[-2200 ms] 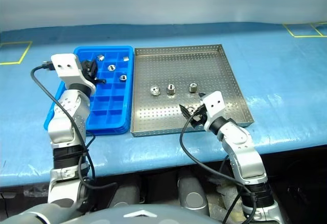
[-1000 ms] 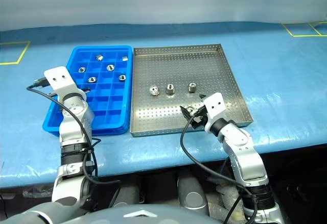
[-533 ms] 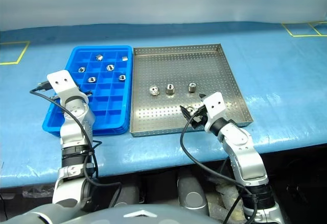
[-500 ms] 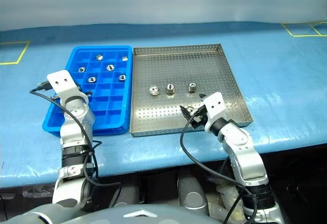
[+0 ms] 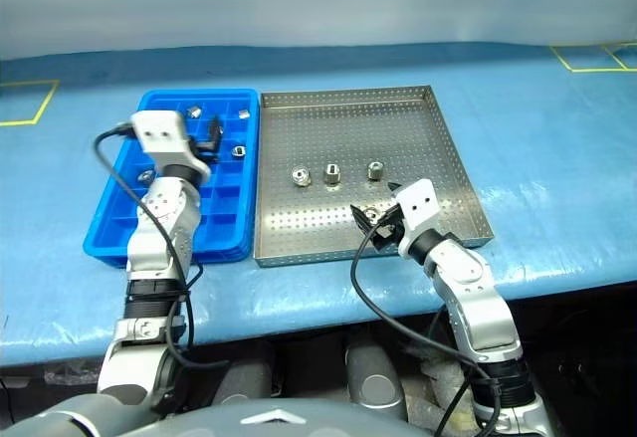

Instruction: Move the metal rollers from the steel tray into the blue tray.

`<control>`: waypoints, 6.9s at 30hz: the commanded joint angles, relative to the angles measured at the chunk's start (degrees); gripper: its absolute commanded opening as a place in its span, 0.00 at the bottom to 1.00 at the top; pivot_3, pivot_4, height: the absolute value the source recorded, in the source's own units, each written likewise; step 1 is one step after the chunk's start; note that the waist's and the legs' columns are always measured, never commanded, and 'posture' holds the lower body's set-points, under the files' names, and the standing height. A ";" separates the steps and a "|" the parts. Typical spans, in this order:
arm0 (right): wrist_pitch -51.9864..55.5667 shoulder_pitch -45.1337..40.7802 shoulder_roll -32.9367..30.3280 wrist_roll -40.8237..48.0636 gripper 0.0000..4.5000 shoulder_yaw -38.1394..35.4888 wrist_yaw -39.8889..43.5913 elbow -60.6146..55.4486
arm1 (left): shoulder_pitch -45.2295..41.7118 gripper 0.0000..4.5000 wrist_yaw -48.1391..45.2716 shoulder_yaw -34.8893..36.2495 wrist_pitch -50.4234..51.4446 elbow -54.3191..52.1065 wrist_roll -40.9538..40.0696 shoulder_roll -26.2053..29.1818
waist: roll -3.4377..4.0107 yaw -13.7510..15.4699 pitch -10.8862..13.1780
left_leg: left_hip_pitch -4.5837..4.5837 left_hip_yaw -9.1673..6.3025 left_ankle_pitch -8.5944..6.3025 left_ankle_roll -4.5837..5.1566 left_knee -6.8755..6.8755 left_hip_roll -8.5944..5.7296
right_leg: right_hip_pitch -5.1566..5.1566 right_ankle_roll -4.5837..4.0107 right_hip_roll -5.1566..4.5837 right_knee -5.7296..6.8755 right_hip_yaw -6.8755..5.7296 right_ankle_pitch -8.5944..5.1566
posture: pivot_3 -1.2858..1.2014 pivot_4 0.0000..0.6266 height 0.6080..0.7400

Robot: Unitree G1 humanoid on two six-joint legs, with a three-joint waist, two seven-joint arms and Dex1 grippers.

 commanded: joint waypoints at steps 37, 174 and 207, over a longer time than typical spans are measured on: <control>-0.54 4.00 1.21 0.20 1.00 -2.60 -3.04 -5.03 | -8.99 0.67 -18.73 -12.71 23.97 9.45 4.99 7.09 | 0.06 -6.48 0.05 | -0.05 -0.03 -0.03 0.05 -0.13 0.04 | -0.11 0.03 0.01 0.02 0.02 -0.04 | 0.43 0.24 1.00; -1.36 3.20 4.42 -0.40 1.00 -6.59 -8.87 -5.77 | -8.81 0.93 -12.83 -12.19 7.65 15.11 1.50 -3.87 | -0.13 -6.14 0.26 | -0.08 0.00 -0.08 0.11 -0.02 -0.02 | -0.04 0.02 -0.05 -0.03 0.01 -0.07 | 0.40 0.24 1.00; -1.71 0.82 4.80 -0.15 1.00 -4.30 -7.60 -2.07 | -2.00 0.38 28.33 4.89 -7.24 2.34 9.76 -14.04 | -0.15 -7.23 0.29 | 0.00 0.02 -0.09 0.11 -0.24 -0.05 | -0.05 0.15 -0.09 -0.04 0.10 -0.12 | 0.45 0.24 1.00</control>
